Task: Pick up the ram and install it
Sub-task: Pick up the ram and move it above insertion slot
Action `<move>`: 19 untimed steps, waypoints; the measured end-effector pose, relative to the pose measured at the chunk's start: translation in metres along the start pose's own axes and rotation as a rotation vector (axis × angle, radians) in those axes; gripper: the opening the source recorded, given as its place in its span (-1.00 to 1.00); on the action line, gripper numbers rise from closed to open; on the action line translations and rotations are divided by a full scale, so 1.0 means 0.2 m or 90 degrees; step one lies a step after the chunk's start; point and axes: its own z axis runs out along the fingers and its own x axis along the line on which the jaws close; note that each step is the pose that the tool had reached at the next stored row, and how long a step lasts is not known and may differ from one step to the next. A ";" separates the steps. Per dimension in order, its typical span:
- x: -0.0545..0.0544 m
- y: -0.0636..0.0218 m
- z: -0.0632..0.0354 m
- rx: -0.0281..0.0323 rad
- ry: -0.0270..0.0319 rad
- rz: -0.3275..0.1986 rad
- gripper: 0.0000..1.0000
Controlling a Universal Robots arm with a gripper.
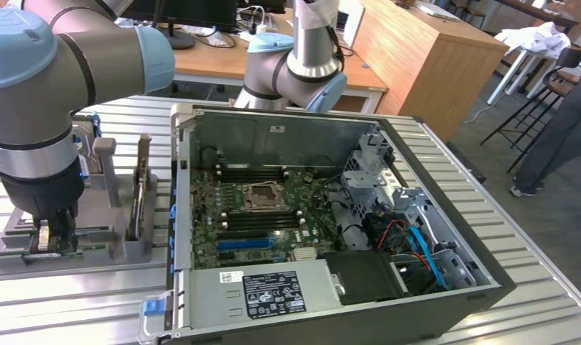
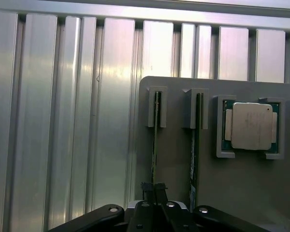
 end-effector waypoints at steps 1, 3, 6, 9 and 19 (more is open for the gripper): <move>0.00 0.000 0.000 0.0000 0.0000 0.000 -0.76; 0.00 0.000 0.000 0.0000 0.0000 0.001 -0.76; 0.00 0.000 0.000 0.0001 -0.0002 0.005 -0.76; 0.00 0.000 0.000 0.0001 -0.0003 0.007 -0.76; 0.00 0.000 0.000 0.0003 -0.0007 0.016 -0.76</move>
